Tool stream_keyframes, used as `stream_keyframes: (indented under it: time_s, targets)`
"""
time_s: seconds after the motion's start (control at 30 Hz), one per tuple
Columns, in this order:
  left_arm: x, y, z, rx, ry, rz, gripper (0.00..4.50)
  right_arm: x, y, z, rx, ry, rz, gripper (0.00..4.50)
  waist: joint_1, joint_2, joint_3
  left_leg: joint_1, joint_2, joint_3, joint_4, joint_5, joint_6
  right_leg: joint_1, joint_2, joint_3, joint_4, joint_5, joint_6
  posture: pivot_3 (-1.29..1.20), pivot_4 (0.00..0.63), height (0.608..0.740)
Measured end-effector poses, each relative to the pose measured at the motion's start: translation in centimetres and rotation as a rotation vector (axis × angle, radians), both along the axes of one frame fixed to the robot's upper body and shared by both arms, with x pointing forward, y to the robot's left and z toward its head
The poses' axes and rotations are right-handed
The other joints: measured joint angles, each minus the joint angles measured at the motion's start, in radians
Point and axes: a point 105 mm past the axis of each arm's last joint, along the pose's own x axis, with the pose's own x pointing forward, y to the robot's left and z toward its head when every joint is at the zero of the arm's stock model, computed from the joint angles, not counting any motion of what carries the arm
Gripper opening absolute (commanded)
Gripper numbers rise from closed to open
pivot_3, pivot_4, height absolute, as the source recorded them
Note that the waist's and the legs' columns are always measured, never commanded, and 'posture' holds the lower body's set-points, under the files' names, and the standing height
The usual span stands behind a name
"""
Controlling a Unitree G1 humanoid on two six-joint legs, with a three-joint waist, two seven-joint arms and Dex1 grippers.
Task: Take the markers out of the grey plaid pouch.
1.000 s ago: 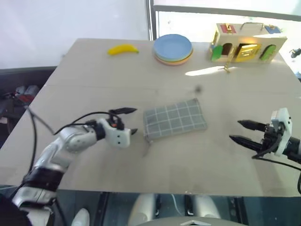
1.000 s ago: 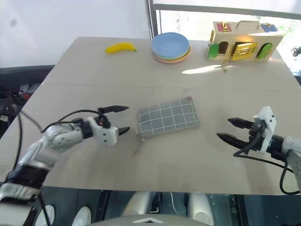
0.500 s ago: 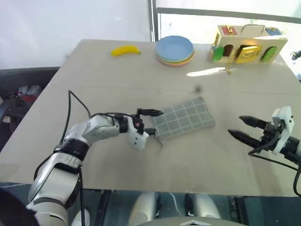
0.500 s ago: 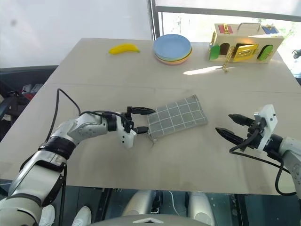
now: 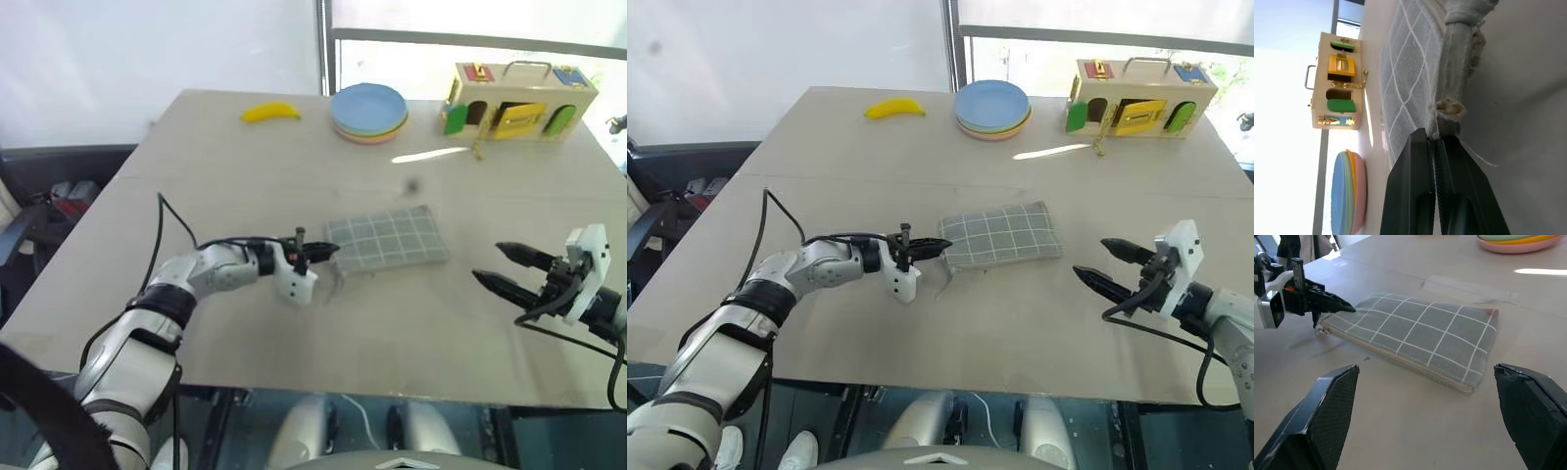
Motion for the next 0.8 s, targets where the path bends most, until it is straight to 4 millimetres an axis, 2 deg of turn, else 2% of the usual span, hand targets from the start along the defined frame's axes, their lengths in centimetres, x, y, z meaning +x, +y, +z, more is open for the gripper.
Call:
stream_keyframes:
  time_s: [0.13, 0.17, 0.27, 0.47, 0.53, 0.67, 0.8]
  targets:
    - [-1.3, -0.5, 0.2, -0.124, 0.153, 0.030, 0.05, 0.5, 1.9, 0.6, -0.171, -0.144, 0.088, 4.50, -0.015, 0.000, 0.000, -0.008, 0.000, 0.000, 0.000, 0.000, 0.000, -0.008, -0.001, 0.000, -0.001, 0.000, 0.000, 0.00, 0.150, 0.740]
    - [-2.1, -1.4, 0.2, -0.164, 0.247, 0.023, 0.05, 1.2, 3.1, 1.2, -0.283, -0.261, 0.131, 4.50, -0.022, 0.000, 0.000, -0.012, -0.001, 0.000, 0.000, 0.001, -0.002, -0.012, -0.001, 0.000, -0.001, 0.000, 0.000, 0.00, 0.150, 0.740]
    - [-2.8, -2.7, 0.5, -0.208, 0.344, 0.015, 0.05, 1.9, 4.5, 1.6, -0.388, -0.381, 0.167, 4.50, -0.023, -0.002, 0.001, -0.019, -0.001, 0.000, 0.003, 0.002, -0.003, -0.017, 0.000, 0.000, 0.001, 0.000, 0.000, 0.00, 0.150, 0.740]
    - [-3.3, -4.6, 3.6, -0.372, 0.548, 0.038, 0.05, 2.9, 8.4, 3.5, -0.515, -0.679, 0.270, 4.50, -0.022, -0.003, 0.002, -0.019, 0.000, 0.001, 0.005, 0.002, -0.003, -0.017, 0.005, -0.001, 0.002, 0.000, 0.000, 0.00, 0.150, 0.740]
    - [-3.4, -5.2, 3.5, -0.411, 0.640, 0.065, 0.05, 2.3, 10.3, 4.5, -0.506, -0.755, 0.354, 4.50, -0.022, -0.003, 0.003, -0.019, 0.000, 0.001, 0.007, 0.002, -0.003, -0.017, 0.010, -0.001, 0.002, 0.000, 0.001, 0.00, 0.150, 0.740]
    - [-2.7, -5.0, 3.5, -0.458, 0.685, 0.126, 0.05, 1.2, 11.3, 4.7, -0.474, -0.756, 0.419, 4.50, -0.020, -0.006, 0.004, -0.019, 0.000, 0.000, 0.008, 0.002, -0.003, -0.016, 0.010, -0.001, 0.002, 0.000, 0.000, 0.00, 0.150, 0.740]
    - [-2.3, -5.3, 3.6, -0.496, 0.710, 0.148, 0.05, -0.8, 12.9, 5.3, -0.435, -0.775, 0.526, 4.50, -0.021, -0.006, 0.005, -0.019, 0.001, 0.000, 0.009, 0.002, -0.003, -0.016, 0.009, -0.001, 0.003, 0.000, 0.000, 0.00, 0.150, 0.740]
